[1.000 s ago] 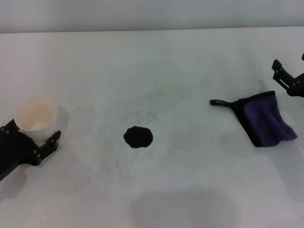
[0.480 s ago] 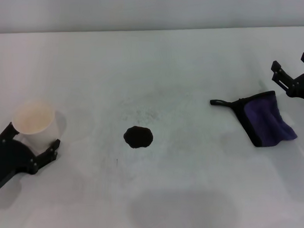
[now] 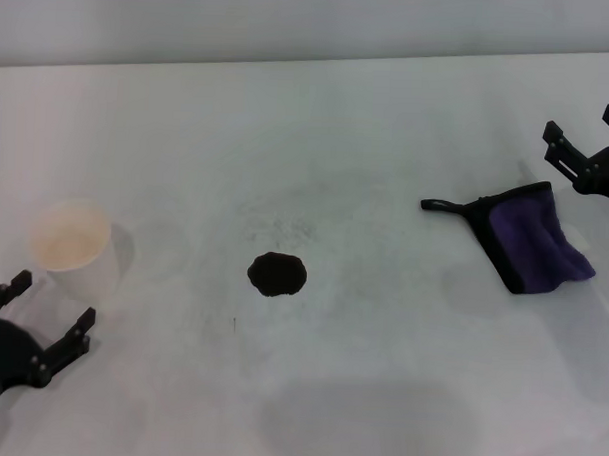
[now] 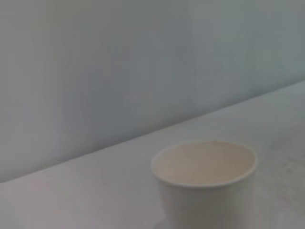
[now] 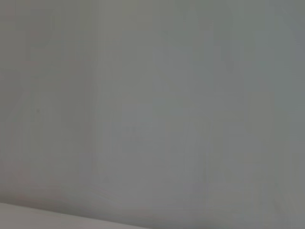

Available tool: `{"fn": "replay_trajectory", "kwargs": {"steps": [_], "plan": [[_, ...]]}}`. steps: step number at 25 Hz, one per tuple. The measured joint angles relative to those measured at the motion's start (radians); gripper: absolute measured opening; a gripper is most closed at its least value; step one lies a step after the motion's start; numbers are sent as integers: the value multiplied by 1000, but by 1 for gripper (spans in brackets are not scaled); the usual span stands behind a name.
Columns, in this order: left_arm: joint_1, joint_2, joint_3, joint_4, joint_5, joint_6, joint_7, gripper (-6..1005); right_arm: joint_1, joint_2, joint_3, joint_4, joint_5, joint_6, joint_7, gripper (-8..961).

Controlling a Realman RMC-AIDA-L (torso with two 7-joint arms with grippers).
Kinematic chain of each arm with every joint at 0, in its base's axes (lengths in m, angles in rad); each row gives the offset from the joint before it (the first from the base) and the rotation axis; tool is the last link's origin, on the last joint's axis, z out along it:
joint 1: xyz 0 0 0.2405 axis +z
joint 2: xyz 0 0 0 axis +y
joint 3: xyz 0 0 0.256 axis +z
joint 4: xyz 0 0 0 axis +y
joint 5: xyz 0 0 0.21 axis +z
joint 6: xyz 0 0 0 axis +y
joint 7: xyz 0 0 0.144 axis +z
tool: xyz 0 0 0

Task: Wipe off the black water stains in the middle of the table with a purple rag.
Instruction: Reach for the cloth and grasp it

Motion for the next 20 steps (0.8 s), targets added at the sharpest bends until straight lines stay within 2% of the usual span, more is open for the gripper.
{"fn": "replay_trajectory", "kwargs": {"steps": [5,9,11,14,17,20], "plan": [[53,5,-4,3,-31,-19,0,894,0,0,0,4,0,11,45,857],[82,7,-4,5,-114,-18,-1,896,-3,-13,-1,37,-3,14,238,858],[88,8,-5,2,-154,-15,-1,895,-6,-38,-12,65,-30,6,420,858],[92,10,-5,-2,-202,-9,-1,892,1,-93,-35,100,-119,-11,701,858],[94,10,-5,-1,-226,-7,0,890,23,-153,-48,148,-268,-12,976,857],[93,10,-4,3,-232,-6,0,890,46,-217,-50,238,-482,-4,1220,857]]}}
